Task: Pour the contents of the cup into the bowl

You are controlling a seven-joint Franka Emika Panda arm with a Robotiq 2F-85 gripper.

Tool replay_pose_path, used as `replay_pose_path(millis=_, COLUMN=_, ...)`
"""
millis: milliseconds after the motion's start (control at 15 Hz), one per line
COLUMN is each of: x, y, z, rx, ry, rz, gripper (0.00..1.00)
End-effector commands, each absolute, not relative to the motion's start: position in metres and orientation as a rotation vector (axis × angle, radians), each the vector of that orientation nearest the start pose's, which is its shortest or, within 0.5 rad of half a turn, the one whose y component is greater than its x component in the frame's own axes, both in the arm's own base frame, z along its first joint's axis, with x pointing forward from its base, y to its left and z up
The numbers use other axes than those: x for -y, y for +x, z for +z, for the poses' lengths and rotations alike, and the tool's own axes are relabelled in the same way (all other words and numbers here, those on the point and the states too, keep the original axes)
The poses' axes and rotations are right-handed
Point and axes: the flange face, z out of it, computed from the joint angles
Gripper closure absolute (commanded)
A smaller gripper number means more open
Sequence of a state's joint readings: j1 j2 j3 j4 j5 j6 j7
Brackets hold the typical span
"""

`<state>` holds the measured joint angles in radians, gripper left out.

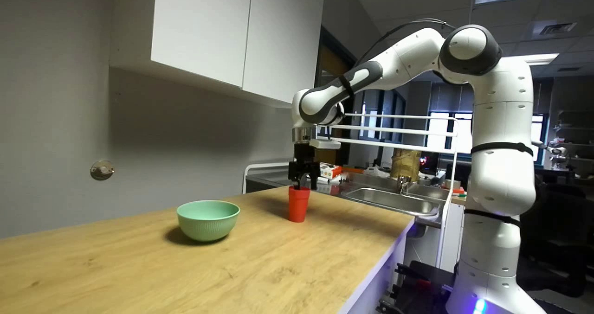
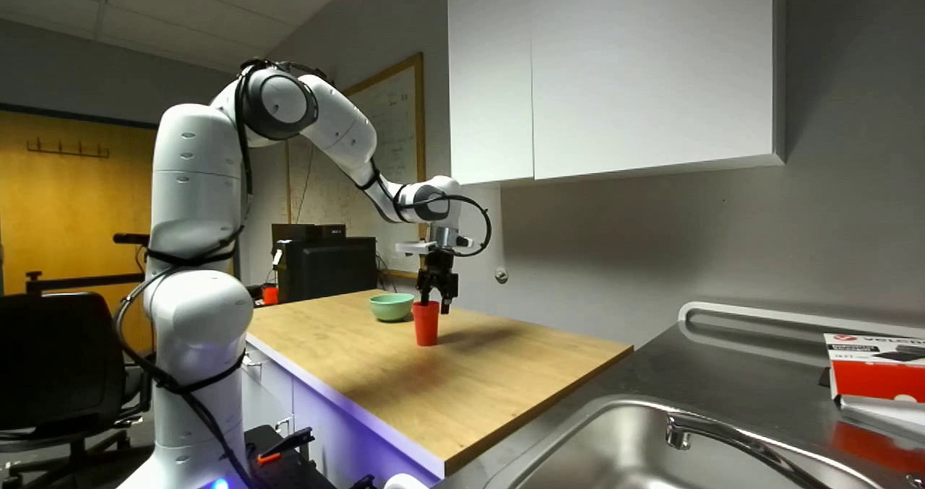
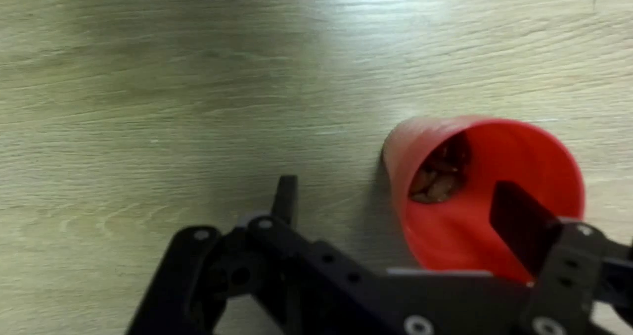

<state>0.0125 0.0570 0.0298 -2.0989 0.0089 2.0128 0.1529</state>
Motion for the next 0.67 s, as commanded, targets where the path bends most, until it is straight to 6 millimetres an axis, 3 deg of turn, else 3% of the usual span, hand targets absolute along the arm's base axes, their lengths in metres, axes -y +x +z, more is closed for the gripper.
replay_pose_path(millis=0, x=-0.005, y=0.553, z=0.372, rx=-0.231, ry=-3.084, rz=0.229, gripper=0.0)
replay_pose_path(millis=67, x=0.0, y=0.554, z=0.368, rx=-0.248, ry=-3.077, rz=0.227, gripper=0.25)
replay_pose_path(millis=200, x=0.007, y=0.553, z=0.362, rx=-0.276, ry=-3.067, rz=0.229, gripper=0.33)
replay_pose_path(millis=600, x=0.009, y=0.549, z=0.373, rx=-0.297, ry=-3.078, rz=0.215, gripper=0.8)
